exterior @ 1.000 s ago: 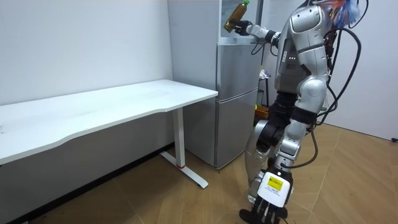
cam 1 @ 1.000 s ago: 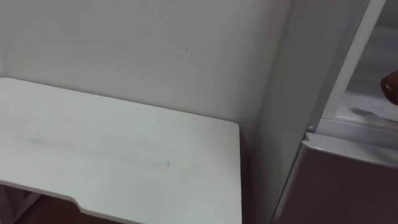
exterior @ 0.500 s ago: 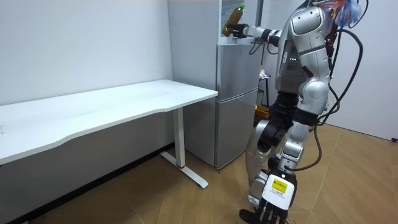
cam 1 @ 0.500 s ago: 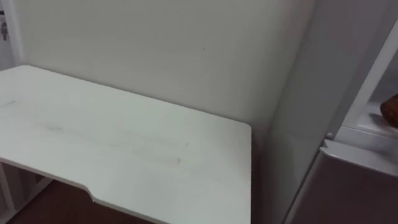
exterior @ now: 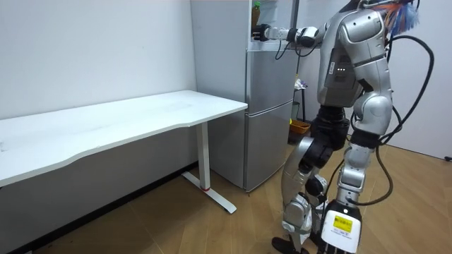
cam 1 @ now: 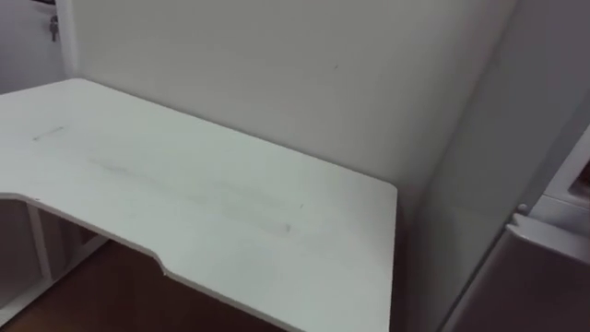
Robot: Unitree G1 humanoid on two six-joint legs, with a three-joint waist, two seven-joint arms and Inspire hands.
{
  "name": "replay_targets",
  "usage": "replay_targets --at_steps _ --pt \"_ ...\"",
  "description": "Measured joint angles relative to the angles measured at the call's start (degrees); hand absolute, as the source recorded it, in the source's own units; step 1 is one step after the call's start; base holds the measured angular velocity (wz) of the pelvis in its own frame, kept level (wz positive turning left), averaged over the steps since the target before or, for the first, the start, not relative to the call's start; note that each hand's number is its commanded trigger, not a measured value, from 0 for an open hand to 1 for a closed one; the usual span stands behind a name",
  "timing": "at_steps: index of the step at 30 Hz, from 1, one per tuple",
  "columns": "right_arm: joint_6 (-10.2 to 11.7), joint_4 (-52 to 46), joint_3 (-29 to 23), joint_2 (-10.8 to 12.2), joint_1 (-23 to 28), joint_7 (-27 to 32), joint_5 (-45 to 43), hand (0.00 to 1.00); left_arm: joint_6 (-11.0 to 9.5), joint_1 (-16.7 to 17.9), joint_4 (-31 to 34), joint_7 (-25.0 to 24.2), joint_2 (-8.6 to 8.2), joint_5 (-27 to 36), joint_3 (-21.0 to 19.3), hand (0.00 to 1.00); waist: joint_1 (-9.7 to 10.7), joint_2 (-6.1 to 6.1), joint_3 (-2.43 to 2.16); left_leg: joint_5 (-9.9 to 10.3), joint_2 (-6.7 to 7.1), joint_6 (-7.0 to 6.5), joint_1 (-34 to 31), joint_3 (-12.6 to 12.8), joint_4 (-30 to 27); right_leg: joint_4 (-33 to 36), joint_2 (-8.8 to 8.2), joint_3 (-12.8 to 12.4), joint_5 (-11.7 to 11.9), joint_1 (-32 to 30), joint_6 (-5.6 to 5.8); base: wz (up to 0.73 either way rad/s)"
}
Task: Put the bottle in the upper fridge
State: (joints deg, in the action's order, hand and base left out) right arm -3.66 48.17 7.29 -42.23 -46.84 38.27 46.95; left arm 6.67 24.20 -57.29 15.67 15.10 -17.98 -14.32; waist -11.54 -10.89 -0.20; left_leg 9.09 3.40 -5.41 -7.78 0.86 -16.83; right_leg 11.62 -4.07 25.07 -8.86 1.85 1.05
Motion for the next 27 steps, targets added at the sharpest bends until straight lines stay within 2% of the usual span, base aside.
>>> replay_targets --at_steps 4,5,6,7,14,17,19,23,27 --pt "0.08 1.92 0.53 -0.45 -0.5 -1.01 -0.28 1.0 0.53 0.09 0.0 -0.02 0.06 -0.11 0.0 0.0 -0.8 0.03 0.03 -0.04 -0.04 0.05 0.16 -0.1 -0.02 -0.05 0.16 -0.41 0.04 0.23 -0.06 0.01" --pt "0.08 2.07 0.57 -0.51 -0.5 -1.12 -0.27 0.65 0.51 0.09 0.01 -0.04 0.08 -0.12 0.0 0.0 -0.96 0.03 0.03 -0.05 -0.05 0.08 0.17 -0.1 0.0 -0.05 0.18 -0.46 0.04 0.26 -0.07 0.0" --pt "0.09 2.4 0.62 -0.62 -0.51 -1.56 -0.28 0.25 0.5 0.08 0.08 -0.04 0.1 -0.12 0.01 0.0 -1.26 0.03 0.04 -0.08 -0.07 0.12 0.14 -0.1 0.03 -0.05 0.23 -0.52 0.04 0.32 -0.07 0.0" --pt "0.09 2.7 0.65 -0.7 -0.51 -1.78 -0.28 0.0 0.54 0.09 0.09 -0.08 0.09 -0.11 0.02 0.0 -1.47 0.03 0.05 -0.09 -0.1 0.14 0.17 -0.1 0.03 -0.06 0.28 -0.65 0.04 0.38 -0.07 0.0" --pt "0.15 2.94 0.69 -1.12 -0.51 -3.74 -2.35 0.0 0.96 0.15 1.22 -1.54 0.55 -0.25 -0.02 0.0 -1.69 -0.23 0.27 -0.16 -0.49 0.28 0.07 -0.06 0.04 -0.07 0.63 -0.8 0.04 0.18 -0.07 0.0" --pt "-0.81 3.29 2.78 -1.11 -0.48 -4.95 -2.29 0.0 0.95 0.15 2.14 -1.83 0.72 -0.24 -0.01 0.0 -1.74 -0.22 0.35 -0.43 -0.69 0.78 0.04 -0.04 0.05 -0.08 0.82 -0.85 0.0 0.14 -0.18 0.0" --pt "-1.49 3.32 3.2 -1.1 -0.48 -5.46 -2.35 0.0 0.93 0.15 2.36 -2.39 0.9 -0.24 -0.01 0.0 -1.94 -0.28 0.4 -0.53 -0.67 0.93 -0.03 0.19 0.04 -0.35 0.85 -1.2 -0.37 0.05 -1.11 0.0" --pt "-1.52 3.51 3.36 -1.11 -0.48 -6.07 -2.63 0.0 0.99 0.39 2.85 -2.74 1.39 -0.22 -0.11 0.0 -2.2 -0.54 0.31 -0.58 -0.92 1.22 0.1 0.35 0.03 -1.54 0.95 -1.38 -0.89 -0.08 -1.03 0.0" --pt "-1.53 3.64 5.05 -1.14 -0.48 -7.86 -3.01 0.0 0.84 0.31 3.39 -2.97 1.48 -0.21 -0.09 0.0 -2.18 -0.79 0.16 -0.6 -1.25 1.28 0.36 0.6 0.05 -1.84 1.29 -1.47 -0.48 0.29 -1.84 -0.03"
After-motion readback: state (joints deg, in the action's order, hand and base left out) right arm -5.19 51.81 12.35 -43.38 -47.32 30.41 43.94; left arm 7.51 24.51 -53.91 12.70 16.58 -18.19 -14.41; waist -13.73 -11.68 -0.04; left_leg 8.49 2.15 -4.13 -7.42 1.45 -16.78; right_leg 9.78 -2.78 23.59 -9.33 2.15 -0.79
